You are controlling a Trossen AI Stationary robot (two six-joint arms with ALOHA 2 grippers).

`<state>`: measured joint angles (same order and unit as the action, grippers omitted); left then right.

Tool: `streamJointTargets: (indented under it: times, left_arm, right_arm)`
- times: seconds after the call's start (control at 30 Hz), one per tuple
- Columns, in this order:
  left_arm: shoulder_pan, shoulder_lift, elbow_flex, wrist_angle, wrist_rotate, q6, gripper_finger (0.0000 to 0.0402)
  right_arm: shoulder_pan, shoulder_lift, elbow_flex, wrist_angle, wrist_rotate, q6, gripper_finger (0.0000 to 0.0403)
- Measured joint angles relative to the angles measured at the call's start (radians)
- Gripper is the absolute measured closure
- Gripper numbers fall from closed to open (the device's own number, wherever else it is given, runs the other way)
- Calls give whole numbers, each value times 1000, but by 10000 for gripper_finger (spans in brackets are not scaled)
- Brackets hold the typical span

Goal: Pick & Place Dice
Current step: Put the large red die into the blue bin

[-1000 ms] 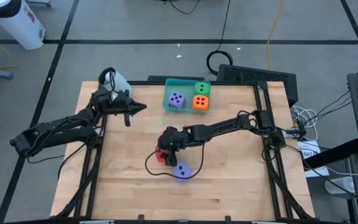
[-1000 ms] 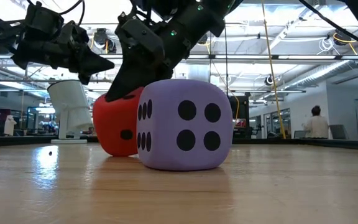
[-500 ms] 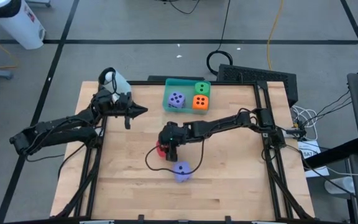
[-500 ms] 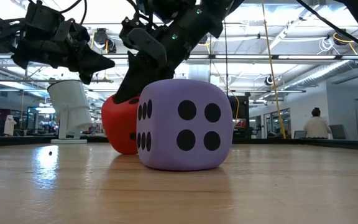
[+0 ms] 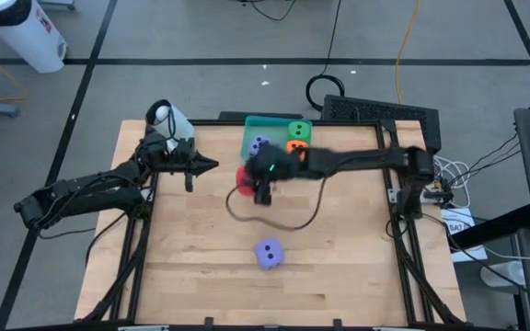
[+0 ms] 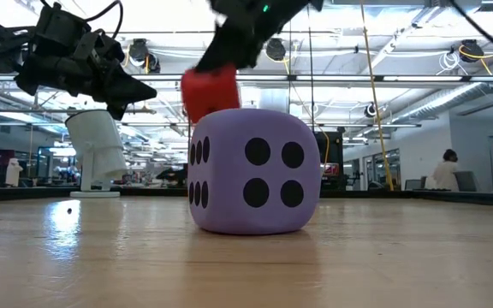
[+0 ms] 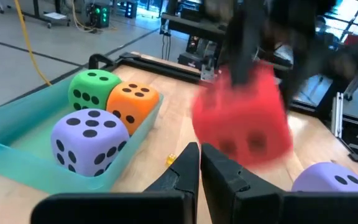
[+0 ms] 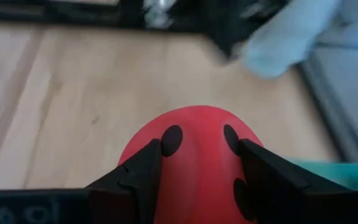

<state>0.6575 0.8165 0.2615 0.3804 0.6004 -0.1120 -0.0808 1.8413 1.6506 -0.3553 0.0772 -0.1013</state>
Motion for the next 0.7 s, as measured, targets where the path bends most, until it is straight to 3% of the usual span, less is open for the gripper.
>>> streamJointTargets:
  times: [0.37, 0.53, 0.7]
  left_arm:
    - [0, 0, 0, 33, -1, 0, 378]
    - [-12, 0, 0, 6, -3, -5, 378]
    - [-61, 0, 0, -22, -28, 3, 378]
  right_arm:
    - [-214, -187, 2, 92, -1, -44, 235]
    - [-295, -180, -4, 104, -1, -50, 239]
    - [-364, -110, -95, 234, -2, -78, 240]
